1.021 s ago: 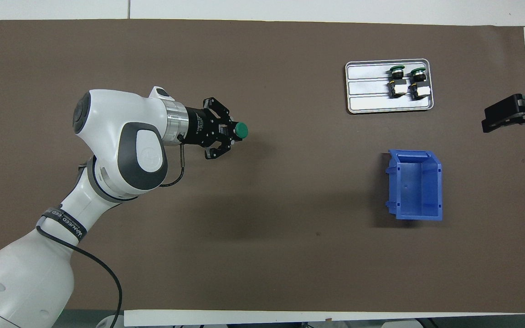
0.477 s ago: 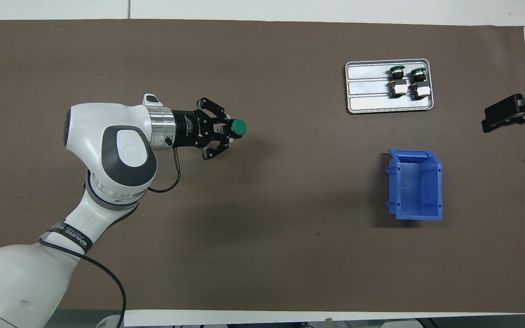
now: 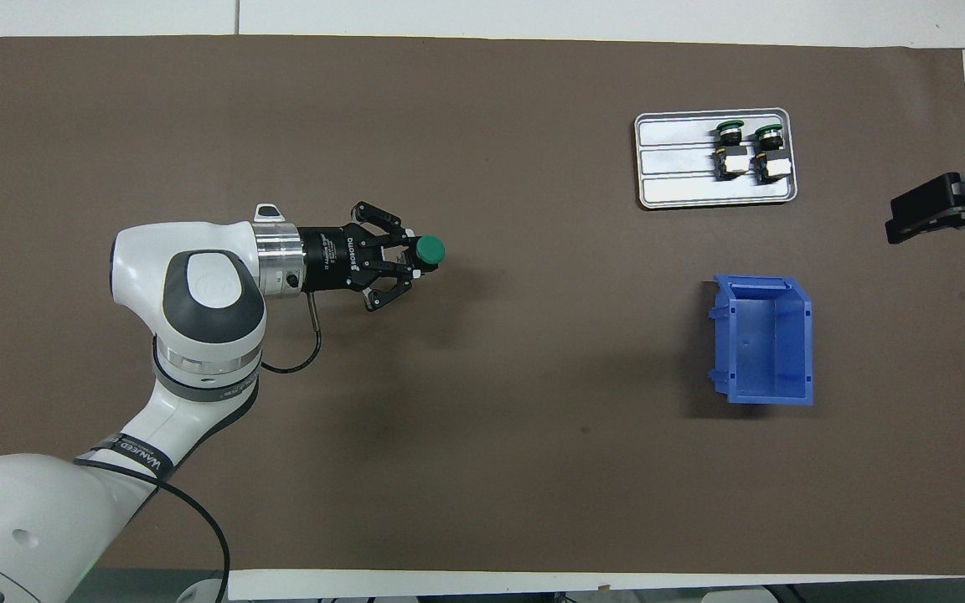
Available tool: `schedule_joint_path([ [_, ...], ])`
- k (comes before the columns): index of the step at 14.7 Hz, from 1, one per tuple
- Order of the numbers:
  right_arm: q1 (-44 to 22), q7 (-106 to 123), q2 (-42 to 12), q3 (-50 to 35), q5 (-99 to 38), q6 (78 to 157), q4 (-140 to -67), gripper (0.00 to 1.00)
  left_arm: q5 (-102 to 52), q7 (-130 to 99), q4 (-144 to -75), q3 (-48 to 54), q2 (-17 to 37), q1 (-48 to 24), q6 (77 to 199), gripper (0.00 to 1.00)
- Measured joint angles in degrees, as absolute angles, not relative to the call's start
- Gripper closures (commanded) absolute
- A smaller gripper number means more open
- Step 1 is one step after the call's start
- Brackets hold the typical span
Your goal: Place and press button with both arms
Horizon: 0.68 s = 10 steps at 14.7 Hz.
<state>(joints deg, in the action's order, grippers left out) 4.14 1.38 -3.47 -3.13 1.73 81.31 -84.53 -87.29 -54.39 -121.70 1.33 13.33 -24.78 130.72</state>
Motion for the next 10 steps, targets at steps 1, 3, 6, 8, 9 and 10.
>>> schedule_joint_path([
  [1,4.14,1.38,-3.47,-3.13,1.73,81.31,-84.53,0.01,-90.74,-50.36,-122.83,1.31,13.34,-24.12,129.78,1.0],
  [3,4.14,1.38,-3.47,-3.13,1.73,81.31,-84.53,0.01,-97.18,-43.57,-124.7,1.32,13.4,-23.54,128.5,1.0],
  [6,4.14,1.38,-3.47,-3.13,1.73,81.31,-84.53,0.01,-102.27,-38.33,-125.6,1.52,14.07,-23.6,127.3,1.0],
  [8,4.14,1.38,-3.47,-3.13,1.73,81.31,-84.53,0.01,-105.57,-33.24,-126.25,1.6,14.83,-23.68,125.7,1.0],
  [9,4.14,1.38,-3.47,-3.13,1.73,81.31,-84.53,0.01,-106.89,-31.25,-126.69,1.67,15.29,-23.71,124.6,1.0],
  [10,4.14,1.38,-3.47,-3.13,1.73,81.31,-84.53,0.01,-107.66,-30.0,-127.0,1.71,15.79,-23.71,123.7,1.0],
])
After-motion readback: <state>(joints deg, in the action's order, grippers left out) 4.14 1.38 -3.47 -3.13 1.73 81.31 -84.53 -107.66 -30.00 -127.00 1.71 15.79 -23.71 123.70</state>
